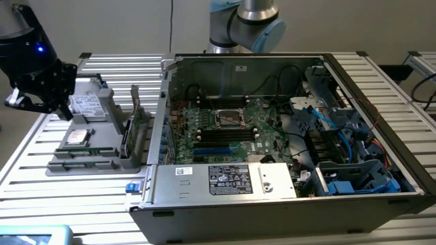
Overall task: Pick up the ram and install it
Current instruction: 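Pick up the ram and move it above insertion slot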
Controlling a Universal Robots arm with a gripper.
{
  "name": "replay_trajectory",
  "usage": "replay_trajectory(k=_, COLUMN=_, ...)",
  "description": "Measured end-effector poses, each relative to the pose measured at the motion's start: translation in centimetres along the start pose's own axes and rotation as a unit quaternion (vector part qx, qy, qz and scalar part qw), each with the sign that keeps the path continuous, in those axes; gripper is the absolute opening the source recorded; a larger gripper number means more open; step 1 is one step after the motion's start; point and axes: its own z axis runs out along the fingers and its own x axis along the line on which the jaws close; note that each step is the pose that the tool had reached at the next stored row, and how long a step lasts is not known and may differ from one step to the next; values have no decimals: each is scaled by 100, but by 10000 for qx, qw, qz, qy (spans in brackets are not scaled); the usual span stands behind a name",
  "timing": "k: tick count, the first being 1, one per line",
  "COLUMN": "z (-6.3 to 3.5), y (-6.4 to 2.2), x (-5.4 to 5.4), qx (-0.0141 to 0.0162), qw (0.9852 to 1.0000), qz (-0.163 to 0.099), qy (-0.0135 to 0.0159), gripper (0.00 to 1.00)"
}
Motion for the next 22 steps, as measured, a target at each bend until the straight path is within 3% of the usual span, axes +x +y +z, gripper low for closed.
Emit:
replay_trajectory(k=5, z=0, y=0, x=0, qx=4, qw=9990, qz=-452, qy=9, gripper=11)
replay_trajectory(k=10, z=1, y=0, x=0, qx=11, qw=9959, qz=-903, qy=17, gripper=11)
replay_trajectory(k=16, z=3, y=0, x=0, qx=38, qw=9894, qz=-1452, qy=21, gripper=11)
replay_trajectory(k=22, z=7, y=0, x=0, qx=49, qw=9801, qz=-1986, qy=29, gripper=11)
